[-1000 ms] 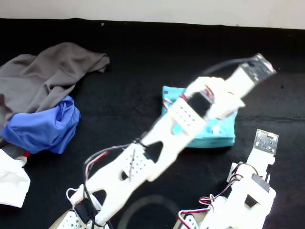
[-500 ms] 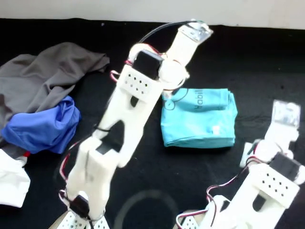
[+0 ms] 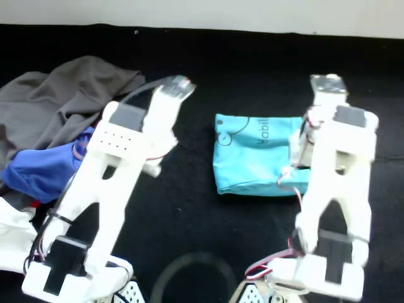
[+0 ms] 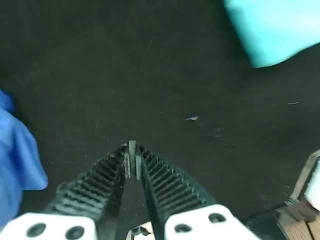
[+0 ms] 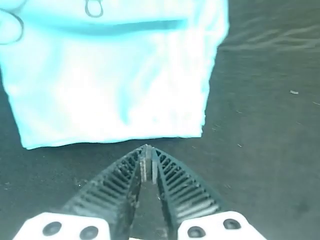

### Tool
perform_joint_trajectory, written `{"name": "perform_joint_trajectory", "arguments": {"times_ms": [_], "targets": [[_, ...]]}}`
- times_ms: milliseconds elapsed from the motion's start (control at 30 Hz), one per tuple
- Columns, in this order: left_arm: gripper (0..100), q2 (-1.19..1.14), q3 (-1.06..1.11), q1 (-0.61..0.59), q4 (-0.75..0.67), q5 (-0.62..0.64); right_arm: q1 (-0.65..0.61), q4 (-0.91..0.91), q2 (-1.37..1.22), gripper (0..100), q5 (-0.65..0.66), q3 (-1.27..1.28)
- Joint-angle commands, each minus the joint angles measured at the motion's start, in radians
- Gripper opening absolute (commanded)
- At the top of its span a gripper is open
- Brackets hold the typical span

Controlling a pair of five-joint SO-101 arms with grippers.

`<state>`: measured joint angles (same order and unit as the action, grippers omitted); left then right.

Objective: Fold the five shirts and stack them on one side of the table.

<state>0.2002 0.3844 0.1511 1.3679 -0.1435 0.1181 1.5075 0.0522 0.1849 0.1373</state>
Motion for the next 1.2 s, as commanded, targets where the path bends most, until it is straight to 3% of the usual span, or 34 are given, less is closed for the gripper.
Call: {"name": "perform_joint_trajectory", "arguments": {"times_ms": [0, 200, 300, 500, 767, 900, 1067, 1167], "targets": [[1, 0.041, 0.283, -0.101, -0.219, -0.006, -0.012, -0.048, -0.153, 0.7, -0.008, -0.068], [1, 0.042, 0.529, -0.213, -0.549, -0.005, 0.005, -0.059, -0.271, 0.7, -0.006, -0.064], [1, 0.042, 0.570, -0.223, -0.640, -0.003, 0.061, -0.030, -0.280, 0.7, -0.008, -0.050], [1, 0.041, 0.572, -0.222, -0.646, 0.000, 0.173, -0.021, -0.274, 0.7, 0.029, -0.012], [1, 0.041, 0.573, -0.222, -0.646, 0.000, 0.111, 0.096, -0.025, 0.7, 0.049, -0.056], [1, 0.041, 0.573, -0.222, -0.646, 0.000, 0.056, -0.005, 0.090, 0.7, 0.049, -0.027], [1, 0.041, 0.575, -0.222, -0.646, 0.000, 0.038, -0.211, 0.070, 0.7, 0.049, 0.191], [1, 0.041, 0.575, -0.222, -0.646, 0.000, 0.067, -0.203, 0.071, 0.7, 0.051, 0.271]]}}
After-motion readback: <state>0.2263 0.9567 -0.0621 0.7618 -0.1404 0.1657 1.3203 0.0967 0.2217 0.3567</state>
